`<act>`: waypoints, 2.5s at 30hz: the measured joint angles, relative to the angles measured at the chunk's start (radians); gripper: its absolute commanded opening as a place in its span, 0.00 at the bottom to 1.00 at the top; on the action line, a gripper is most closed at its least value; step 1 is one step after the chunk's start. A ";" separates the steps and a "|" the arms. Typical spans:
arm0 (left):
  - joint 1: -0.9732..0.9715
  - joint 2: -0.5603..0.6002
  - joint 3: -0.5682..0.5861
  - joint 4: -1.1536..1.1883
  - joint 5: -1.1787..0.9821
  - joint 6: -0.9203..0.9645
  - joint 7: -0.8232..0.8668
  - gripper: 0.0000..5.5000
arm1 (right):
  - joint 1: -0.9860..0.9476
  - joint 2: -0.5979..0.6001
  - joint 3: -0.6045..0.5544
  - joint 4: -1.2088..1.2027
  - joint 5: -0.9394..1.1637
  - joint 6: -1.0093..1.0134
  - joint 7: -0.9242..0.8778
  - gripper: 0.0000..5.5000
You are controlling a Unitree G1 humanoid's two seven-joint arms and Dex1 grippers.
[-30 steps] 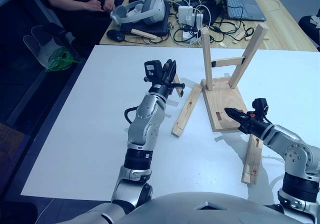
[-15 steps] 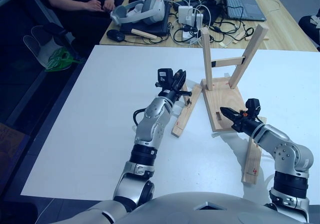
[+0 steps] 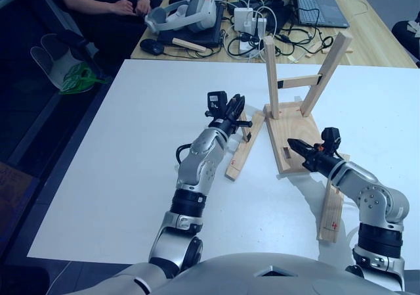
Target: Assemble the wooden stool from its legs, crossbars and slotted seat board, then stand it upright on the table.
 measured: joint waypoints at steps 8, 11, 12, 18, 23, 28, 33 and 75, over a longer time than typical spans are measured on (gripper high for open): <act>-0.030 -0.015 -0.018 0.048 0.072 -0.032 0.015 0.08 | 0.000 0.000 0.006 0.001 0.001 -0.009 -0.002 0.00; -0.029 -0.015 -0.019 0.045 0.088 -0.036 0.019 0.08 | 0.000 -0.003 0.008 0.001 0.001 -0.010 -0.002 0.00; -0.026 -0.013 -0.019 0.038 0.095 -0.036 0.018 0.08 | 0.000 -0.004 0.008 0.001 0.001 -0.010 -0.002 0.00; 0.011 0.005 -0.016 -0.013 0.106 -0.034 0.005 0.08 | -0.004 -0.112 0.137 -0.046 0.001 0.041 0.080 0.00; 0.005 0.003 -0.012 -0.002 0.106 -0.036 -0.005 0.08 | -0.249 -0.124 0.419 0.025 -0.045 0.072 0.184 0.00; -0.023 -0.008 -0.025 0.032 0.129 -0.037 -0.012 0.08 | -0.409 -0.045 0.539 0.325 -0.160 -0.088 0.249 0.00; -0.028 -0.012 -0.015 0.043 0.151 -0.036 -0.003 0.08 | -0.430 -0.025 0.567 0.460 -0.229 -0.239 0.310 0.00; -0.031 -0.016 -0.036 -0.088 0.188 0.157 -0.004 0.08 | -0.485 0.055 0.491 0.657 -0.442 -0.377 0.400 0.00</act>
